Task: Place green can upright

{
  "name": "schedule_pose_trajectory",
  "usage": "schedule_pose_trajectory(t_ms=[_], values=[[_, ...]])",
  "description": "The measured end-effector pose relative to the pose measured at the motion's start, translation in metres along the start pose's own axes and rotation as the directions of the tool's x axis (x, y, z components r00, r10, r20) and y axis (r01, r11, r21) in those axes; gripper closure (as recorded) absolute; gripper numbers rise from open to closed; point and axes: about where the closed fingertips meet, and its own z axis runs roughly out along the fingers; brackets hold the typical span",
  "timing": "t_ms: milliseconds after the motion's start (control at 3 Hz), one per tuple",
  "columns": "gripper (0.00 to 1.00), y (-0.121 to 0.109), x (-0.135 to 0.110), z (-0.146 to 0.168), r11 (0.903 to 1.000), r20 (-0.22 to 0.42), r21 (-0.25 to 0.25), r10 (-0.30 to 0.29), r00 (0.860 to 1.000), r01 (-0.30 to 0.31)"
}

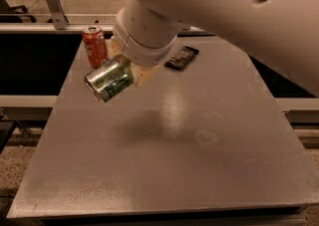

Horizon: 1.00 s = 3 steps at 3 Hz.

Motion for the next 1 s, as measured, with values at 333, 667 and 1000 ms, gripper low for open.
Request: schedule_pose_trajectory(t_ms=[333, 667, 1000], values=[[1.00, -0.003, -0.001, -0.003, 0.9958, -0.009, 0.011, -0.091, 0.996, 0.091], [1.00, -0.004, -0.001, -0.003, 0.9958, -0.009, 0.011, -0.091, 0.996, 0.091], [1.00, -0.010, 0.017, -0.006, 0.9801, -0.080, 0.014, -0.196, 0.977, 0.198]])
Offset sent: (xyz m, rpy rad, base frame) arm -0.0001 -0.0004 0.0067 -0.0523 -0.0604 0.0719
